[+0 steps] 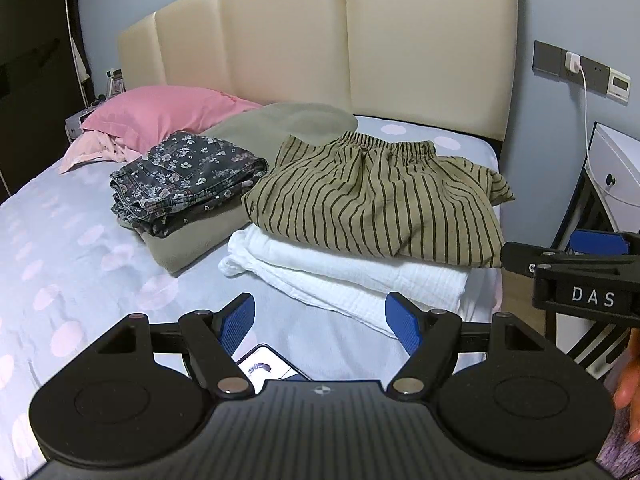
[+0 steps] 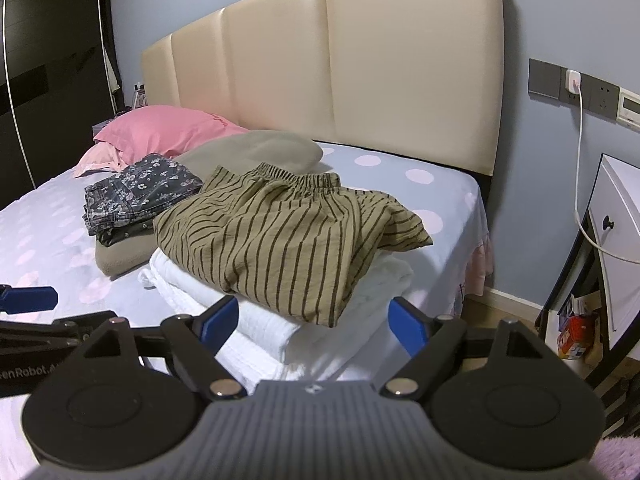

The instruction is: Fold clothes

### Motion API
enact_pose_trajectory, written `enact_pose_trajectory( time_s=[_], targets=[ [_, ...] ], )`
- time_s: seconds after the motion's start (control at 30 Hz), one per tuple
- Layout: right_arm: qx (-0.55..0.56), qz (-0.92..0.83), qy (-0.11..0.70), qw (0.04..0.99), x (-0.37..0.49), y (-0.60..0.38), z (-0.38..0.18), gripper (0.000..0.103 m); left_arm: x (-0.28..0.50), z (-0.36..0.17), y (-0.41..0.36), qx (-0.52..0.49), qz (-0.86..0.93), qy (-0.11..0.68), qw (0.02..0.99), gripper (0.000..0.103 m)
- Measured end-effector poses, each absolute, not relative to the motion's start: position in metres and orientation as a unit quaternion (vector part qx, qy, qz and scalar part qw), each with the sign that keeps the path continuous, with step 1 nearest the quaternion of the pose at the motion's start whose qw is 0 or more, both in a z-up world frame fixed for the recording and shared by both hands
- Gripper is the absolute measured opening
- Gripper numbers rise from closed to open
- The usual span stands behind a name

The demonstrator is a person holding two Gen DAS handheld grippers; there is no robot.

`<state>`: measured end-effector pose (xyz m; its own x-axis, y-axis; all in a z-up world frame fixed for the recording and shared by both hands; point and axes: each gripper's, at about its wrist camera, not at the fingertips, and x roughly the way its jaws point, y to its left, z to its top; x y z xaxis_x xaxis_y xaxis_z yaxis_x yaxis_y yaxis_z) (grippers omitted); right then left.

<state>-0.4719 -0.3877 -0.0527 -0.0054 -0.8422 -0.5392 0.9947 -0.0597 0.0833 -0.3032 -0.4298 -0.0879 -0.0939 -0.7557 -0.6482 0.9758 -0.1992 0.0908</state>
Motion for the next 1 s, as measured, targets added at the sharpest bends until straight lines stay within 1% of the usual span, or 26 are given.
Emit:
enact_pose_trajectory(
  time_s=[0.6,1.0],
  targets=[
    [0.236,-0.687,0.178,0.664,-0.4707,-0.3914,-0.0564,0.084,-0.3057,-0.0865,-0.4312,0.293,-0.717,0.194,0.602,0.071],
    [0.238,-0.686,0.181,0.663,-0.4710,-0.3922,-0.0571,0.084,-0.3093,-0.0862,-0.4305,0.298,-0.719,0.186,0.600,0.071]
  ],
)
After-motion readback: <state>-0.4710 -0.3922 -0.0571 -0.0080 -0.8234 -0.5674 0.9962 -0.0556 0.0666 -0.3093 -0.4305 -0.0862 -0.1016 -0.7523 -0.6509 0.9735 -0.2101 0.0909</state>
